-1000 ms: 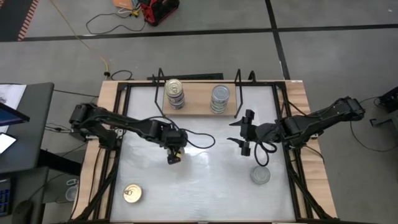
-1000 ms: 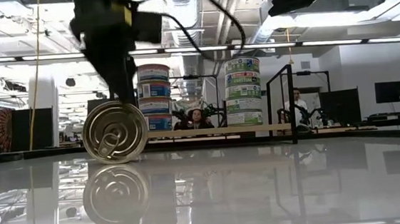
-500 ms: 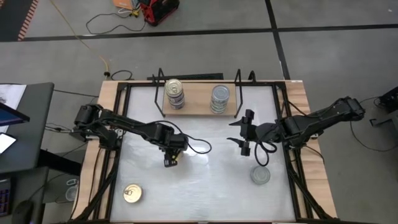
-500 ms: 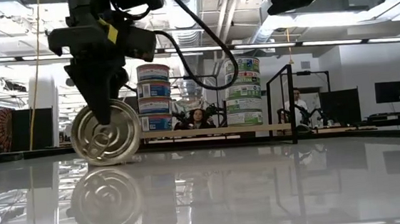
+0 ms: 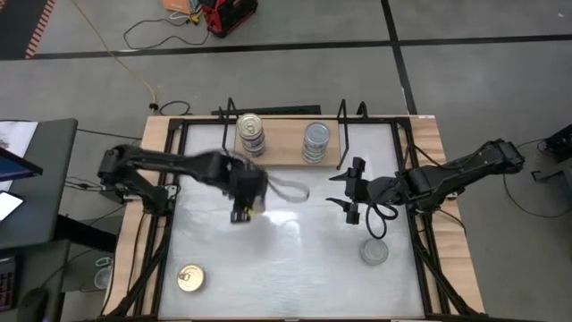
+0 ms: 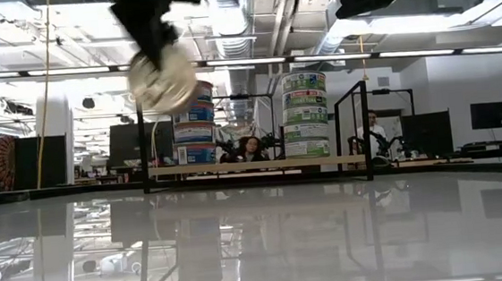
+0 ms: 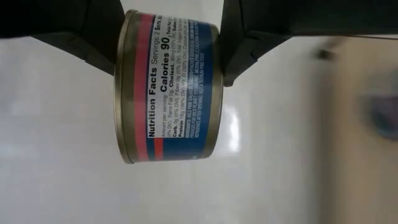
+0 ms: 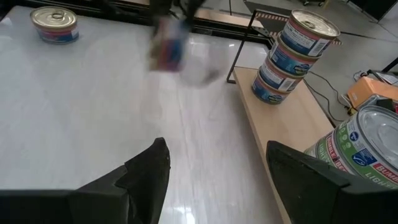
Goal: Stack canned seafood by type on shelf
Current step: Stack the blue pink tuna can on top of the blue pink tuna can on the shelf
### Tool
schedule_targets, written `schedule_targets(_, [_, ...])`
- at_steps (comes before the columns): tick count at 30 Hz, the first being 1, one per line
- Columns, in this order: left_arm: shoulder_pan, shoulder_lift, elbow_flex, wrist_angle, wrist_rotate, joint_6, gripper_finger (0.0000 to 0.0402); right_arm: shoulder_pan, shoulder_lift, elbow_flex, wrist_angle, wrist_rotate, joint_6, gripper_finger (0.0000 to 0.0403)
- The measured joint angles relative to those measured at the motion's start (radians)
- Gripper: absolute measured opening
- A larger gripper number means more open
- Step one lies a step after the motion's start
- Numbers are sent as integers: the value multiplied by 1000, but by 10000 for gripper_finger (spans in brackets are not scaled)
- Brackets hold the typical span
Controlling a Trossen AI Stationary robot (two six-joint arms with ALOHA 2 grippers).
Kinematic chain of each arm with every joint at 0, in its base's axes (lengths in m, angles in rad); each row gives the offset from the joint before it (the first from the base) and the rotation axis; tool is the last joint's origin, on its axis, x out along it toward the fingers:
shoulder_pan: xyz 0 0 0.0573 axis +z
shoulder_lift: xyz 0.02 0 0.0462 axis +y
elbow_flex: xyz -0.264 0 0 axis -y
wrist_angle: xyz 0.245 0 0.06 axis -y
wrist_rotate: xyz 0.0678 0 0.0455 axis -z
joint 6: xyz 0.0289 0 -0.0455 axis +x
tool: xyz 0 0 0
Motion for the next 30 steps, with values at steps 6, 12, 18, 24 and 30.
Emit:
schedule_targets(6, [171, -56, 155, 3, -87, 73, 182, 0, 0, 0, 0, 0, -2, 292])
schedule_targets(12, [379, -89, 218, 86, -45, 89, 187, 0, 0, 0, 0, 0, -8, 292])
schedule_targets(18, [558, -84, 218, 150, 148, 65, 187, 0, 0, 0, -1, -31, -16, 292])
schedule_targets(24, [662, -80, 218, 184, 366, 56, 190, 0, 0, 0, -1, -34, -16, 292])
schedule_targets(30, [773, -80, 218, 97, 461, 99, 190, 0, 0, 0, -4, -34, -17, 292])
